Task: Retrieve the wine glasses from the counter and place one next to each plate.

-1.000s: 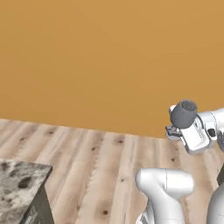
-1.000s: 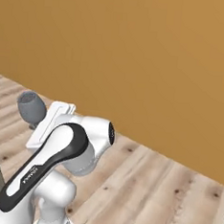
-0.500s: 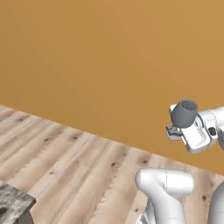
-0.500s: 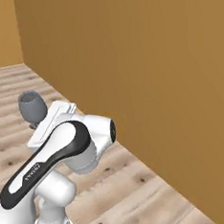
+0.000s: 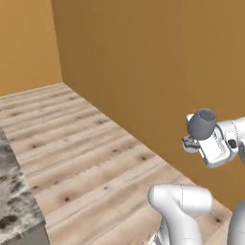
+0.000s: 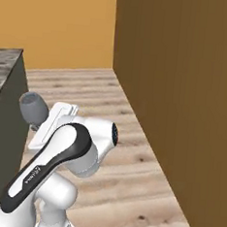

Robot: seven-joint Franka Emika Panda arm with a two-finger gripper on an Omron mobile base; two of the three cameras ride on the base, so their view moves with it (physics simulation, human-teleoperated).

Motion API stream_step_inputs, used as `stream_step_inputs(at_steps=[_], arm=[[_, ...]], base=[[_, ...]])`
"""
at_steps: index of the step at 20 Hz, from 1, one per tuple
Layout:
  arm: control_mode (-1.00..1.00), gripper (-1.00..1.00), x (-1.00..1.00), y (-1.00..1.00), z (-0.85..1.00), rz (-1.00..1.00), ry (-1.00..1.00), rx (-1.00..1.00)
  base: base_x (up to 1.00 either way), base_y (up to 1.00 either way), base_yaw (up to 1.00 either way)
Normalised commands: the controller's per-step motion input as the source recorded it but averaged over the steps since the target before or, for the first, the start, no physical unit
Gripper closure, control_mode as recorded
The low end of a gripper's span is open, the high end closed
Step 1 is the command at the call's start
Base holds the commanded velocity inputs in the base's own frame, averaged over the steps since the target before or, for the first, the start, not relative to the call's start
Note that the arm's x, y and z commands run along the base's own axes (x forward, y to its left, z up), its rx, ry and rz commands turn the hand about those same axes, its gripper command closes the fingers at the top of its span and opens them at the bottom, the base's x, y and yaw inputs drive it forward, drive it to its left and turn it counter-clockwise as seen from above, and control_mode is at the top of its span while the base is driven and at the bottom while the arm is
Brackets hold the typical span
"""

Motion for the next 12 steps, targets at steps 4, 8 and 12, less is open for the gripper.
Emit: stream_step_inputs(at_steps=[4, 8, 12], arm=[[1.00, 1.00, 0.00, 0.00, 0.00, 0.00, 0.00, 0.00], [1.00, 1.00, 0.00, 0.00, 0.00, 0.00, 0.00, 0.00], [1.00, 1.00, 0.00, 0.00, 0.00, 0.00, 0.00, 0.00]], base=[[0.47, -0.40, 0.77], [0.00, -0.91, 0.58], [0.10, -0.93, 0.55]])
